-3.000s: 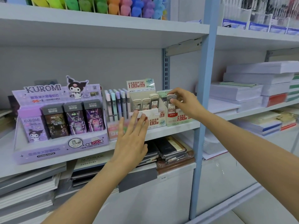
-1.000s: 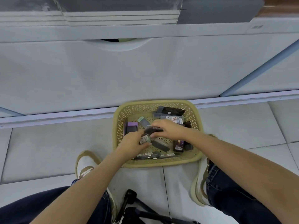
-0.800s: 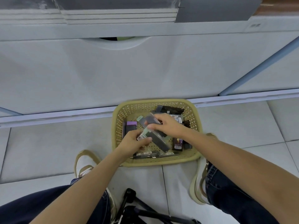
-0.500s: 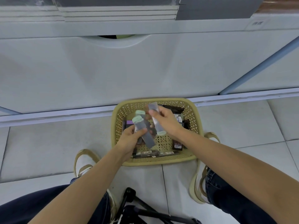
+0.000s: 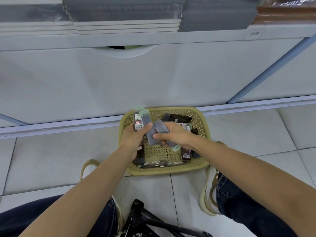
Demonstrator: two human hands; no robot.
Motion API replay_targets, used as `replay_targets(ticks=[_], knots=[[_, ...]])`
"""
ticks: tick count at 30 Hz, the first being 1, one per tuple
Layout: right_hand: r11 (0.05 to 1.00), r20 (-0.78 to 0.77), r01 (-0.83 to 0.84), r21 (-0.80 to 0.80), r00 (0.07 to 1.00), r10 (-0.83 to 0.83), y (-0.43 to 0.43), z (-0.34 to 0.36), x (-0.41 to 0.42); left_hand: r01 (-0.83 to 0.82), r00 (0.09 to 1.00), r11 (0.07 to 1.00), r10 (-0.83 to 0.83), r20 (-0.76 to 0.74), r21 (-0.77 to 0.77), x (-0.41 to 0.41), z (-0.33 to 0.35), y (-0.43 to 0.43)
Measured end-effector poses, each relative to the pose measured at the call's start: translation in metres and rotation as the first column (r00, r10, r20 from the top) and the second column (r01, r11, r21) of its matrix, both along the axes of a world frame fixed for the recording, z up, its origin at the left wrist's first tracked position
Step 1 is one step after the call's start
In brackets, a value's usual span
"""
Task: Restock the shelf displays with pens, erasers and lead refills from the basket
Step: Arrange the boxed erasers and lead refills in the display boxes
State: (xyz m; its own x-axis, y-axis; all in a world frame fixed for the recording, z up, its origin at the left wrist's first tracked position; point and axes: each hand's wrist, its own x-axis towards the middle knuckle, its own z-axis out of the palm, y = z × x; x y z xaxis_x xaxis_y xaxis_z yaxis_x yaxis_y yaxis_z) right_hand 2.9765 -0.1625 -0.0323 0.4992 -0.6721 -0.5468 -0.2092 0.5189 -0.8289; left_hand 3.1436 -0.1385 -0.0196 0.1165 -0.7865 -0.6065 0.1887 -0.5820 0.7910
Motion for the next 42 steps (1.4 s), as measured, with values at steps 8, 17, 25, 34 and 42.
replay_targets(ticks=[8,17,25,34,42], knots=[[0.999,-0.003,0.000,-0.053,1.000,0.000,0.000,0.025,-0.014,0.003,0.981,0.989,-0.031,-0.191,-0.145,0.004,0.025,0.001],[0.972,-0.041,0.021,-0.234,0.999,-0.031,0.009,0.033,0.004,-0.025,0.993,0.985,0.005,-0.118,-0.170,-0.004,0.036,-0.001],[0.976,-0.003,0.135,-0.172,0.990,-0.138,-0.003,0.036,-0.007,0.000,0.996,0.991,-0.012,-0.088,-0.131,-0.002,0.028,0.000],[0.981,-0.038,0.037,-0.189,0.998,-0.045,-0.006,0.045,-0.006,0.023,0.998,0.981,-0.033,-0.050,-0.193,-0.014,0.034,0.000],[0.994,-0.040,-0.093,-0.058,0.995,0.091,-0.012,0.057,-0.019,0.005,1.000,0.984,-0.009,-0.021,-0.177,-0.003,0.041,-0.003]])
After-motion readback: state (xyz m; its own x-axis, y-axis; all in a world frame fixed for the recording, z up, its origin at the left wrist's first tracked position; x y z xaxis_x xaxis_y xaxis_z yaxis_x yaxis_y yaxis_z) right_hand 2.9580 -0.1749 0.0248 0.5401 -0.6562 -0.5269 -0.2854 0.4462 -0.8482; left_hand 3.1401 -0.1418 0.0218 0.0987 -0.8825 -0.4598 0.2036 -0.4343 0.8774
